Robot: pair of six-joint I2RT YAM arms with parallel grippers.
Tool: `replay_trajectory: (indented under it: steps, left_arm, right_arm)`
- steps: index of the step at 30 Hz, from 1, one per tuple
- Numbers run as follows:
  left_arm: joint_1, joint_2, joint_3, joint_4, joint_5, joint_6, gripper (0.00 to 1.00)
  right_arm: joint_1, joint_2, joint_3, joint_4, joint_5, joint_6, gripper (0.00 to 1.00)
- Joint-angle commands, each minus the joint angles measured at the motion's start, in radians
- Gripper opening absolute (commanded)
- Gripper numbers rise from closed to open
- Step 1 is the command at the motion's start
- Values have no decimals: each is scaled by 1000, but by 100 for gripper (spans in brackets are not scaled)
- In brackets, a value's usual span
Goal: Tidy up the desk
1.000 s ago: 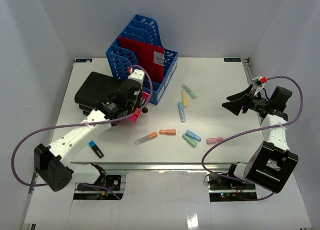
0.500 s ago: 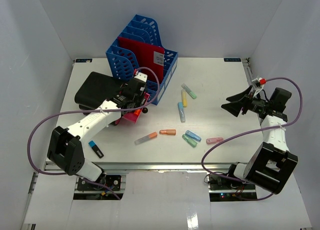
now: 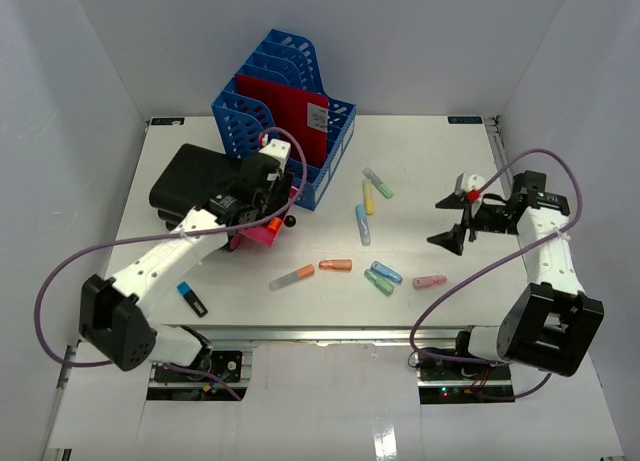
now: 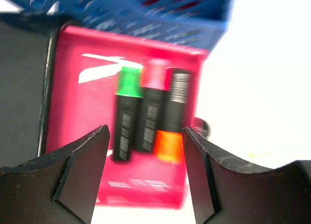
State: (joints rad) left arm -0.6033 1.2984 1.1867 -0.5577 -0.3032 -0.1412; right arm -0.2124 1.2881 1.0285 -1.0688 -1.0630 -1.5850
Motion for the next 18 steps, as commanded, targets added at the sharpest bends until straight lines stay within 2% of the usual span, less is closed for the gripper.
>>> replay_trajectory:
  steps: [1, 5, 11, 15, 18]
  left_arm:
    - [2, -270, -97, 92, 273, -163, 74]
    - [2, -445, -241, 143, 365, -236, 80]
    - [4, -622, -324, 142, 406, -293, 89]
    - [3, -672, -393, 160, 431, -322, 89]
    - [4, -689, -453, 217, 450, -333, 89]
  right_arm:
    - [134, -71, -98, -79, 414, -327, 95]
    - [169, -50, -80, -95, 431, -270, 98]
    - [170, -50, -31, -37, 379, -104, 99]
    - [169, -55, -1, -21, 382, -36, 99]
    - [168, -47, 17, 35, 420, 102, 99]
